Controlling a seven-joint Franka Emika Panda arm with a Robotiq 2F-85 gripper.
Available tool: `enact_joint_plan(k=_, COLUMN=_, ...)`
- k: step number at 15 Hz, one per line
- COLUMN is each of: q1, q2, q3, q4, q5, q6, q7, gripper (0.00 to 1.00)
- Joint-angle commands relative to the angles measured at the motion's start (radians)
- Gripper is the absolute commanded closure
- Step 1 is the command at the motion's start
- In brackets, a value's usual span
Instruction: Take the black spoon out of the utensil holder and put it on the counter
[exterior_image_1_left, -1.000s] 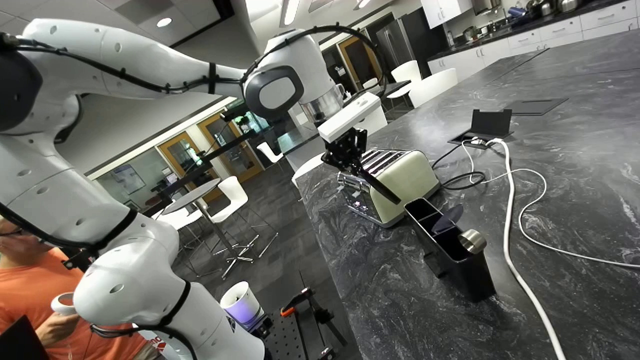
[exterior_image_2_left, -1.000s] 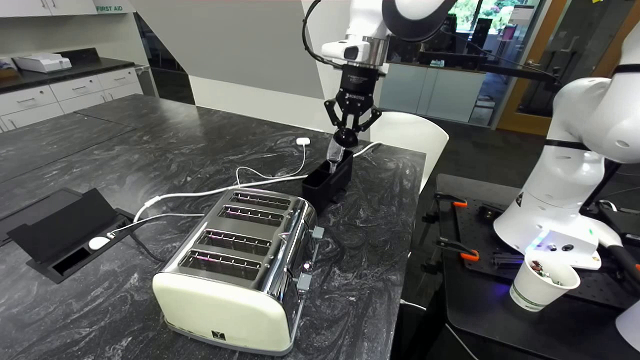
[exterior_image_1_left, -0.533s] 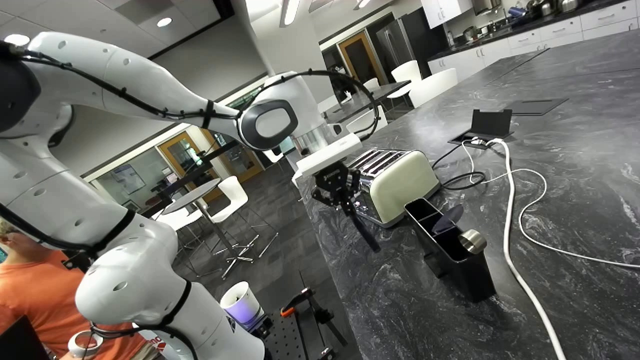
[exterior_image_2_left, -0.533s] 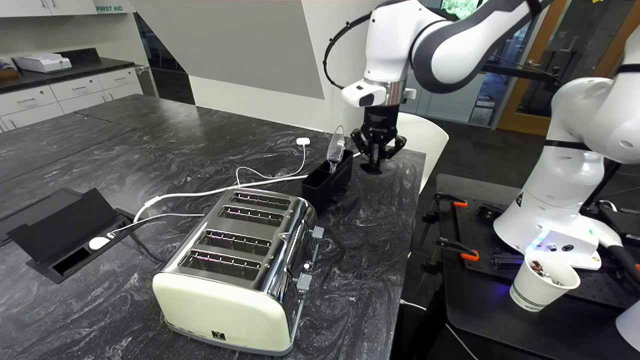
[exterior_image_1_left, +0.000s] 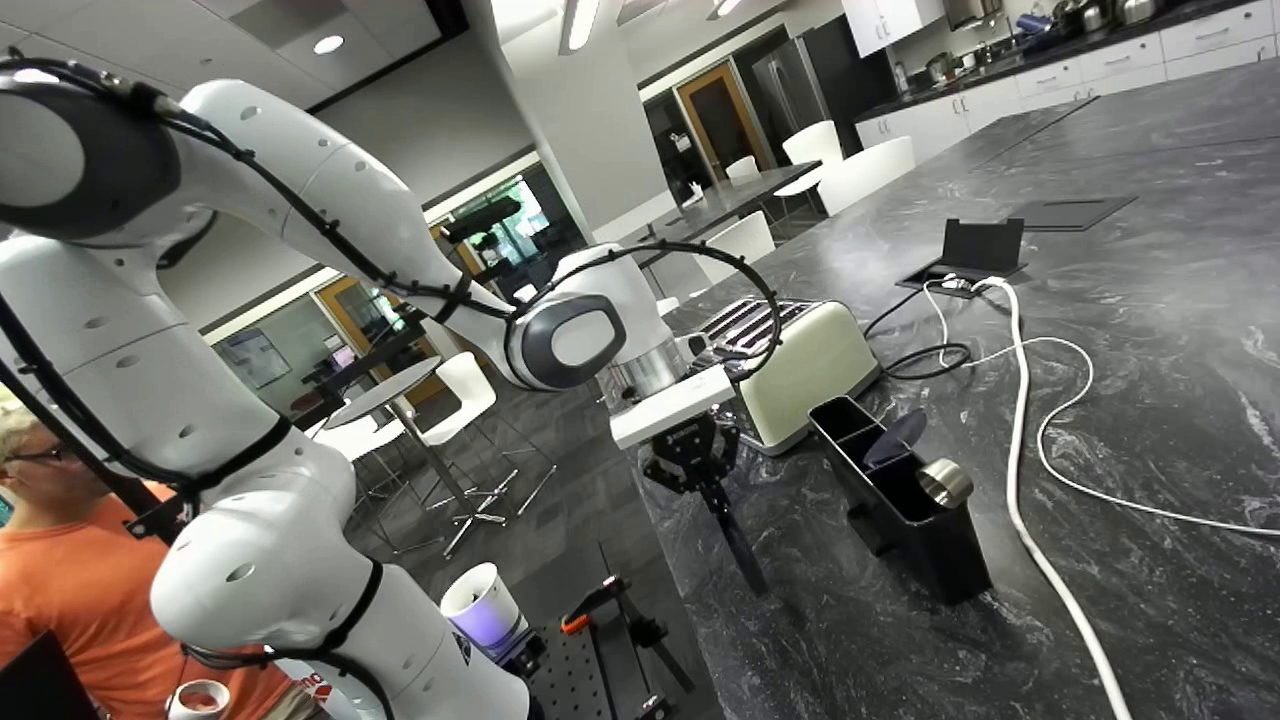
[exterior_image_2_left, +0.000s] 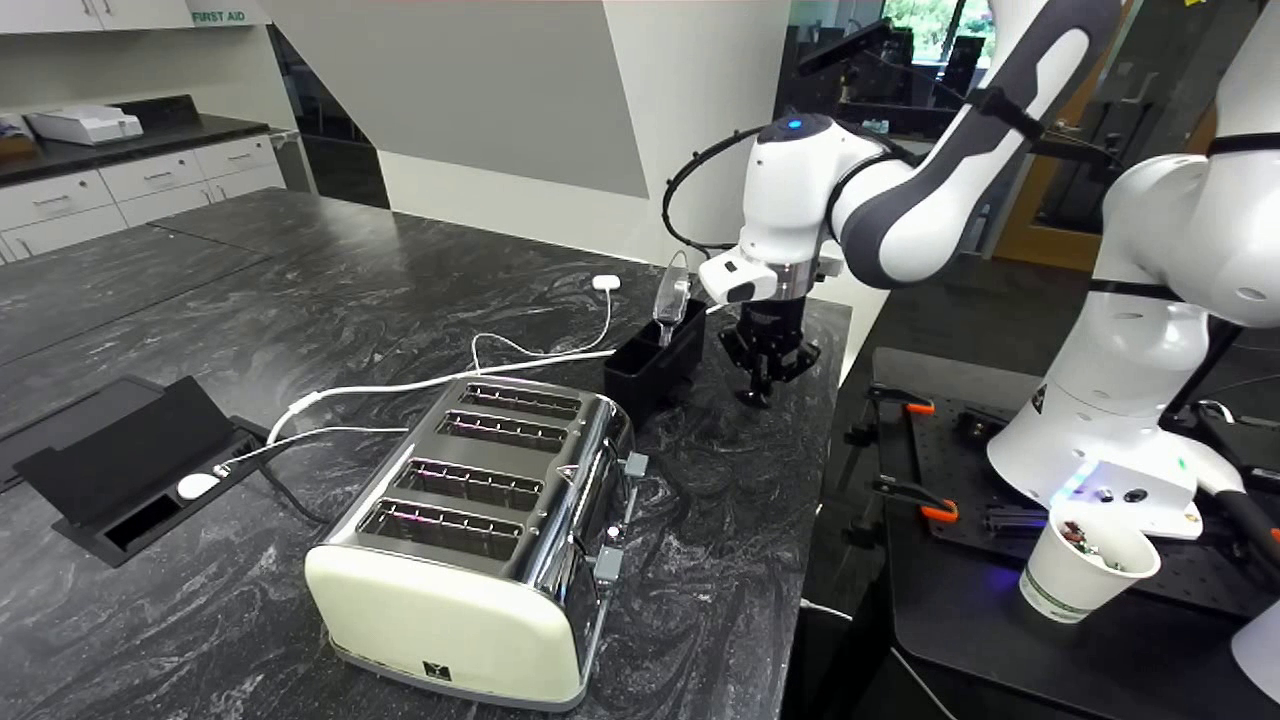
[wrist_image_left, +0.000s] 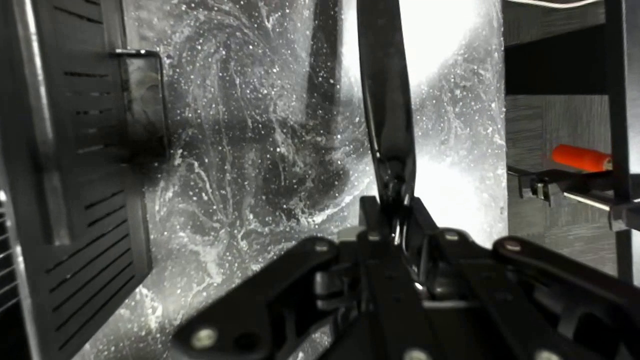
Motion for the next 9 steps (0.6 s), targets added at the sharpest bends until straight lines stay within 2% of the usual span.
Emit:
enact_joint_plan(k=1, q1=0.007, q2=0.105, q3=-0.019, q4=0.019, q5=-0.172, q6=0.071, q7=0.179, gripper=0.96)
enact_joint_plan(k=6, q1=0.031, q2=0.235, q3=-0.043, q4=0.077, q5=-0.34, q6=0.08, q7=0.328, gripper=0.96)
enact_joint_plan(k=9, q1=0.031, q2=0.302, q3=-0.042, q4=0.118, q5=-0.371, q6=0.081, q7=0.35, gripper=0.96)
